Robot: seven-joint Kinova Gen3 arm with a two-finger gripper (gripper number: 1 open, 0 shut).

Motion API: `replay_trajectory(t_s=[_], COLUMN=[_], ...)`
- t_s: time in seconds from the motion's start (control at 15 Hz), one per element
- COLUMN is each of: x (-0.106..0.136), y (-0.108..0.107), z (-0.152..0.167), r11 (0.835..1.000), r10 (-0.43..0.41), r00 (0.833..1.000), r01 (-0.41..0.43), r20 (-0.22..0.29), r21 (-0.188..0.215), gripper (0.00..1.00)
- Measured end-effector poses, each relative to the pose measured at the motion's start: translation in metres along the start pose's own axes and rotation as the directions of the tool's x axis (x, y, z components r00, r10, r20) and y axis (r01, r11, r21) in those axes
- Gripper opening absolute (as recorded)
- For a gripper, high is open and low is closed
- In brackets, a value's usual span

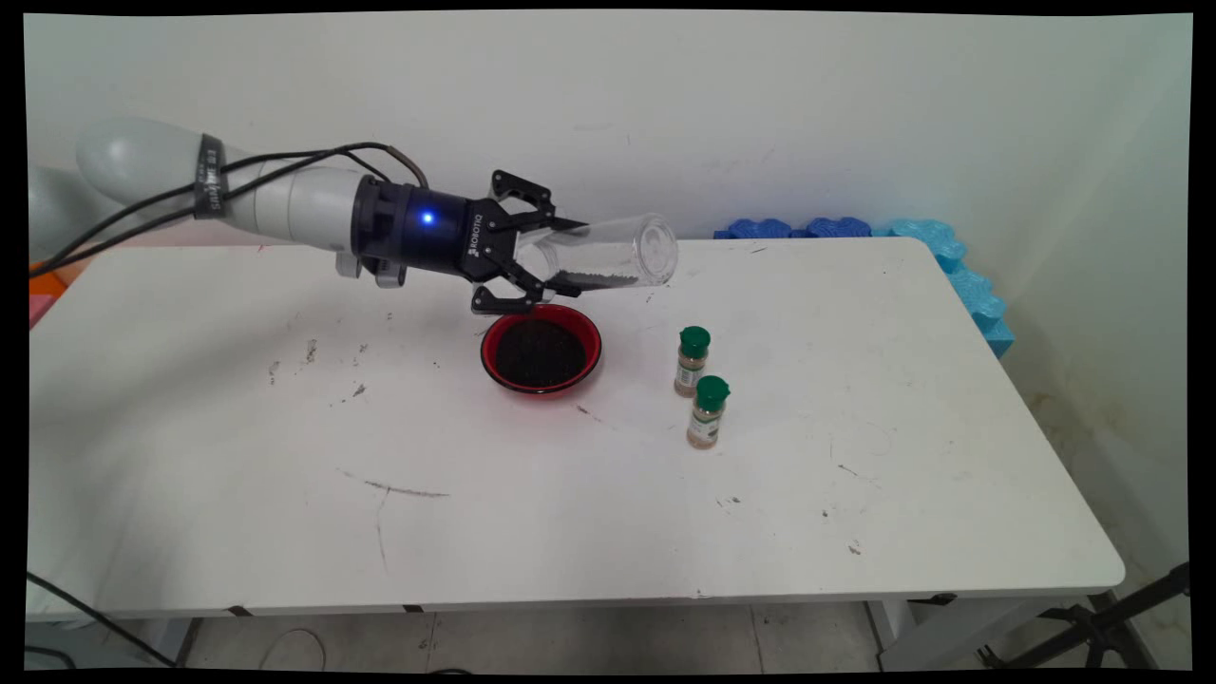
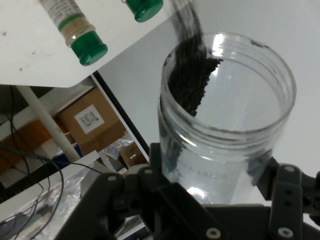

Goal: Pour the black seasoning powder in the red bowl

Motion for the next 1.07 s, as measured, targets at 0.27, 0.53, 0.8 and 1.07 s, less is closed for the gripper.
replay_trajectory(t_s=[0.27,0.53,0.8,1.07], x=[0.003,0.004,0.006,0.008], y=[-0.001,-0.002,-0.001,0.000], z=[0.006,0.012,0.016,0.018], r11=[0.999,0.996,0.992,0.985], r10=[-0.036,-0.081,-0.123,-0.165], r00=[0.999,0.996,0.991,0.983], r01=[0.037,0.081,0.124,0.168], r20=[0.014,0.034,0.056,0.079], r21=[-0.011,-0.024,-0.033,-0.044], gripper=[0.00,0.00,0.00,0.00])
